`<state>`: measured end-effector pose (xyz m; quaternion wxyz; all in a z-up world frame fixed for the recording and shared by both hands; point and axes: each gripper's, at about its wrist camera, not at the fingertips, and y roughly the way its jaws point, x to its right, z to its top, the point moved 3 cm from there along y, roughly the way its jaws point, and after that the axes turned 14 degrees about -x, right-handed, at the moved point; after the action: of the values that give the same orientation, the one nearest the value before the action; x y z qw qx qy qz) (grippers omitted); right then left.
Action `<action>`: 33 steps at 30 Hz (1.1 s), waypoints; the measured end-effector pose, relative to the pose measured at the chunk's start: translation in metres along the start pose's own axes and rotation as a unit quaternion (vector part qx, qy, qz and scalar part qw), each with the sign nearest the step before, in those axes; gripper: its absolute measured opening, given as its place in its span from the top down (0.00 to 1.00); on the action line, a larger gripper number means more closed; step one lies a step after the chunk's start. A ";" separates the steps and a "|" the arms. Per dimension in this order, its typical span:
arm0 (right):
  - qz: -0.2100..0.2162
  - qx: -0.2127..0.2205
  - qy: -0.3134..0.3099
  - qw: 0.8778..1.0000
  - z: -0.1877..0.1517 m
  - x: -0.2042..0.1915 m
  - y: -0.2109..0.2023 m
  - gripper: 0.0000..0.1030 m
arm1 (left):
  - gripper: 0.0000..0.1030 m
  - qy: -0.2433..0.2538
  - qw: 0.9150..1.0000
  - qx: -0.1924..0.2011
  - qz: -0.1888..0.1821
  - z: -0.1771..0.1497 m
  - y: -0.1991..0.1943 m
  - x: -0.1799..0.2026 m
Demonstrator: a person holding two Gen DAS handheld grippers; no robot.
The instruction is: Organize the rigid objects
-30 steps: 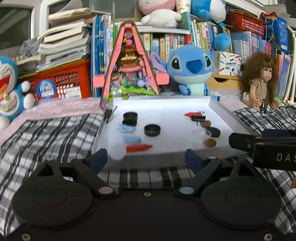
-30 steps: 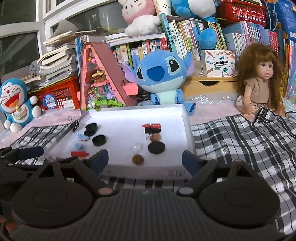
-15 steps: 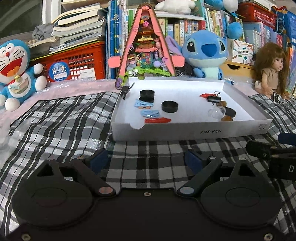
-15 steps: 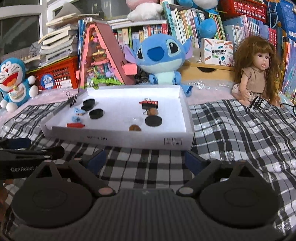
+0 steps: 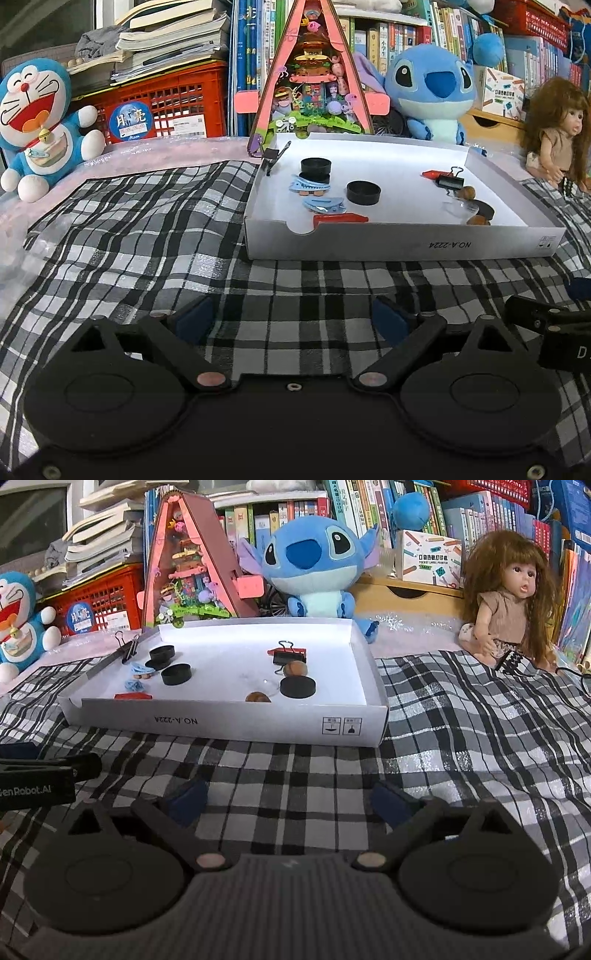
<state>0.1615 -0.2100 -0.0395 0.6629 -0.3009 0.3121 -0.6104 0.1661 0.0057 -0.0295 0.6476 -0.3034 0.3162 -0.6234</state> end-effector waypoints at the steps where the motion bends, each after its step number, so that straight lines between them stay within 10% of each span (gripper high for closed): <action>1: 0.000 -0.002 0.000 1.000 0.000 0.000 0.001 0.00 | 0.10 0.001 1.000 -0.001 0.002 0.000 0.000 -0.001; 33: -0.005 -0.015 0.000 1.000 -0.002 -0.001 0.006 0.00 | 0.00 -0.013 1.000 -0.012 0.001 0.000 0.005 -0.007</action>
<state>0.1639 -0.2084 -0.0452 0.6557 -0.3121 0.3197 -0.6087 0.1693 0.0125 -0.0334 0.6487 -0.3189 0.3149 -0.6150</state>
